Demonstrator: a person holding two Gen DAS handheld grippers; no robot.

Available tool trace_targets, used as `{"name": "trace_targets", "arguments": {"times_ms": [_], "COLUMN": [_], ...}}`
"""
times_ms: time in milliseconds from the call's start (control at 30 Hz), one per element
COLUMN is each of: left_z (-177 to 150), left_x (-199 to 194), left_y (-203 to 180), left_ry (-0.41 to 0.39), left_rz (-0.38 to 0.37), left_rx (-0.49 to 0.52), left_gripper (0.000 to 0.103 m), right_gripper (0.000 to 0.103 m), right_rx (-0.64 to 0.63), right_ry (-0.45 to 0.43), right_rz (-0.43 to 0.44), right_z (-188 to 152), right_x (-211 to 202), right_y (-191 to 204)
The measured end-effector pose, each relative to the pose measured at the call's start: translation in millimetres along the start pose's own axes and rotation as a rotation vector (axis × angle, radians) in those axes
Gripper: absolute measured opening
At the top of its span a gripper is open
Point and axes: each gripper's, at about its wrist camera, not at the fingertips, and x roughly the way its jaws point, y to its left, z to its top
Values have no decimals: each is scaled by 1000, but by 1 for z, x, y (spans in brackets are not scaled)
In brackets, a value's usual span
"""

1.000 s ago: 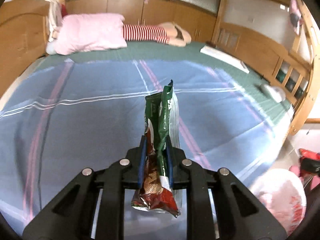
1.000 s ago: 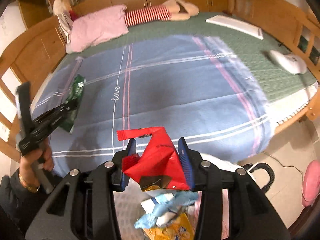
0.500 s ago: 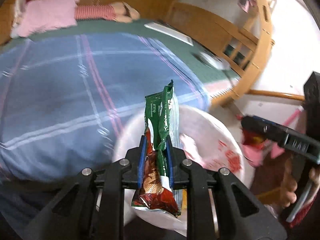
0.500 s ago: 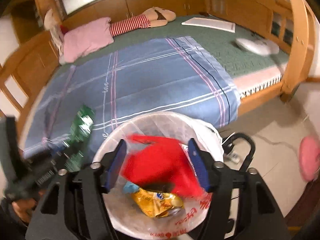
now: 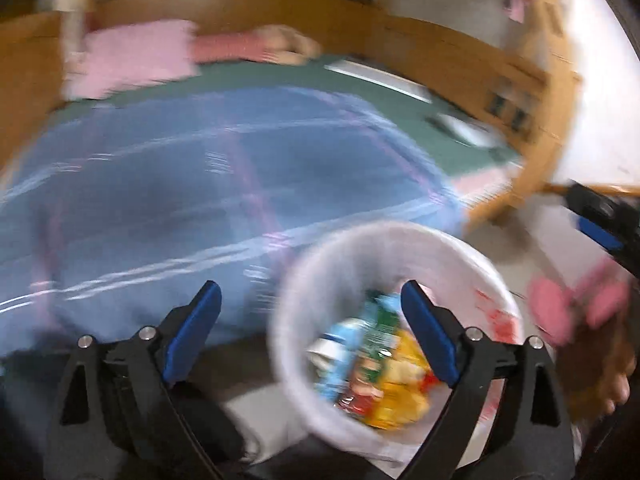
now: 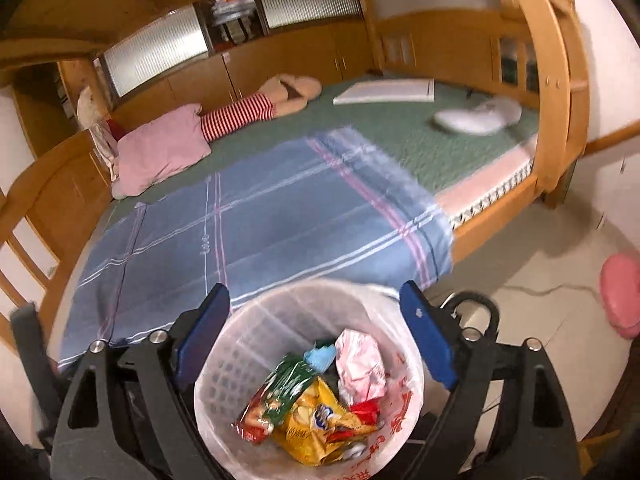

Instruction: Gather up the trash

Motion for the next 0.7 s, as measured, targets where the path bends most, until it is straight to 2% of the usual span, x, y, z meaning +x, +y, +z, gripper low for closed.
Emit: {"name": "trace_targets", "arguments": {"times_ms": [100,200,400,700], "left_z": [5,5,7,3], "left_x": [-39,-69,-90,-99], "left_y": [5,7,16,27], "left_ry": [-113,-203,-247,-241], "left_rz": [142,226,272,254], "left_rx": [-15,-13,-33,-71], "left_gripper": [99,99,100,100], "right_gripper": [95,100,100,100], "right_rx": [-60,-131,-226,-229], "right_ry": [-33,-35,-62,-80], "right_rz": [-15,-30,-46,-43], "right_z": [-3,-10,-21,-18], "right_x": [-7,-9,-10,-12], "right_y": [18,39,68,78]}}
